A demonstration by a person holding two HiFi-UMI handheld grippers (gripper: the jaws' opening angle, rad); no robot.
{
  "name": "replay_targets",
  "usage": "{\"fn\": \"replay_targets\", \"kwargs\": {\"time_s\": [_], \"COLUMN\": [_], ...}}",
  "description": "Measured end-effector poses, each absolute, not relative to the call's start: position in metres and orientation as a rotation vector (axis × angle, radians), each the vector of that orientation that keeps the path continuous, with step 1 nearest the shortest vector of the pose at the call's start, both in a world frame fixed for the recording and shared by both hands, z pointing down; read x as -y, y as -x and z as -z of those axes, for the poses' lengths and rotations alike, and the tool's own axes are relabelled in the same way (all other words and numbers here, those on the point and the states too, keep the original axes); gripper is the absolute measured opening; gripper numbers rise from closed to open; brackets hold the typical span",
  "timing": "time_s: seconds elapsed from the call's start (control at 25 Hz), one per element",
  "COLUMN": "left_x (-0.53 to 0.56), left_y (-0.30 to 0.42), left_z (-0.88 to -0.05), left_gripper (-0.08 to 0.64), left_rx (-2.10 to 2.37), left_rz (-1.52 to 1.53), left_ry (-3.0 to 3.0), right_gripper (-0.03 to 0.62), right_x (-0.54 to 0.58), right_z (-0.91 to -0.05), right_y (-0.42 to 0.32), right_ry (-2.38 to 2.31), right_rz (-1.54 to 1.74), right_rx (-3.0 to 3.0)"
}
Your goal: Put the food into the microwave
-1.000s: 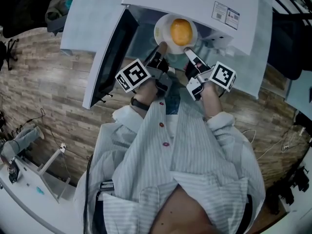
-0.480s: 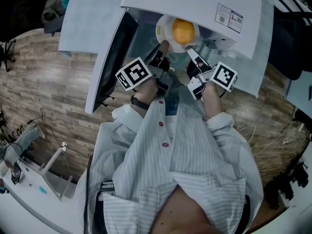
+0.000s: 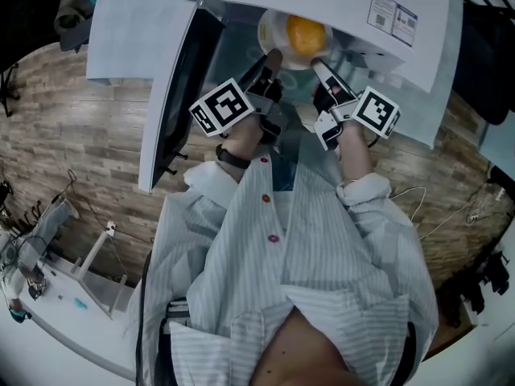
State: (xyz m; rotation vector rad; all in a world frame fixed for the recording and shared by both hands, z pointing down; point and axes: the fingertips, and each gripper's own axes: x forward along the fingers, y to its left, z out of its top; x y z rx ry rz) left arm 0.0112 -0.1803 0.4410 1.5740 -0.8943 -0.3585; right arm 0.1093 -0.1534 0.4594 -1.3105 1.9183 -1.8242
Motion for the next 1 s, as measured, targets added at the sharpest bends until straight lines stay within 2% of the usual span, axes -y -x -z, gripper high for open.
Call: {"fn": "replay_targets", "kwargs": {"time_s": [1.0], "left_x": [0.228], "left_y": [-0.018], "left_z": [-0.472], "left_gripper": [0.049], "left_rx": [0.988], "left_rz": [0.263], "left_ry": [-1.739], "right_gripper": [0.072], "right_x": [0.212], "right_z": [-0.478], "right_y": [-0.109], "right_ry": [1.383], "right_rz": [1.522], "right_rx": [-2.056]}}
